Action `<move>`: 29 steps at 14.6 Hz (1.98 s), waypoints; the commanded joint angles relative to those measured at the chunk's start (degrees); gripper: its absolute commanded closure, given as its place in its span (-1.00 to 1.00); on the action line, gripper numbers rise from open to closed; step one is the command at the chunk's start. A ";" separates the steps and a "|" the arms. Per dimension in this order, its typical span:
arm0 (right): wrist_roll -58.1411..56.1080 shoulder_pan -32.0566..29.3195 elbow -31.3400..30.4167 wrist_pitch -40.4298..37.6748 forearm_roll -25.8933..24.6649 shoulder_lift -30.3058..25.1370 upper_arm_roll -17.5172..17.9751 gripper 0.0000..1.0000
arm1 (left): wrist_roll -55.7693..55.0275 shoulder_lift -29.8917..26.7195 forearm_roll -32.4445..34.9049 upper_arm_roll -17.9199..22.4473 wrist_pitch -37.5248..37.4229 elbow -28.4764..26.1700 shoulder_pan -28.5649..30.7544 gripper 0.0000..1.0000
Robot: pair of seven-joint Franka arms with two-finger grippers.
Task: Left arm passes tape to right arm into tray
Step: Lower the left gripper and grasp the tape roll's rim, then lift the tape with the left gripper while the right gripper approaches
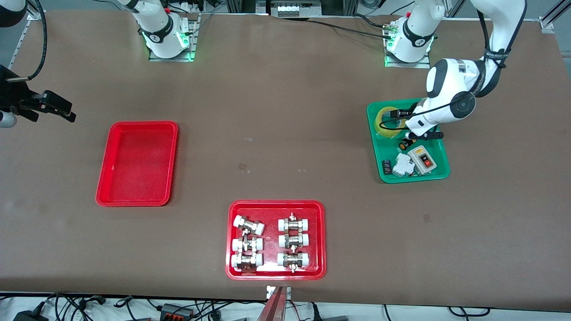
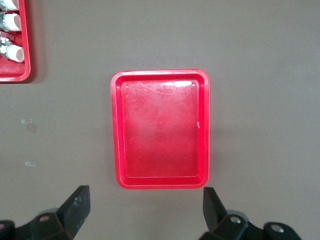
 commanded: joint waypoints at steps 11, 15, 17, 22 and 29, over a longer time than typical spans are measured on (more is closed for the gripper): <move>0.14 -0.54 -0.07 -0.55 0.06 -0.02 0.33 -1.00 | 1.23 -0.20 -1.35 -0.60 0.28 0.29 0.67 0.93; 0.23 -0.81 -0.07 -0.64 0.06 0.16 0.33 -1.00 | 1.66 -1.07 -1.26 -0.60 -1.73 1.86 0.76 0.98; 0.23 -0.81 -0.07 -0.64 0.06 0.07 0.24 -1.00 | 3.59 -2.48 -1.26 -0.42 -7.95 6.33 0.85 0.98; -0.38 -0.46 -0.07 -0.64 -0.03 0.07 0.33 -1.00 | 3.60 -5.91 -1.52 -1.73 -23.59 20.47 -0.29 0.99; -0.47 1.03 -0.07 -2.84 0.94 4.20 0.50 -1.00 | -9.72 -4.07 -18.81 -15.00 -39.53 42.45 -0.82 0.99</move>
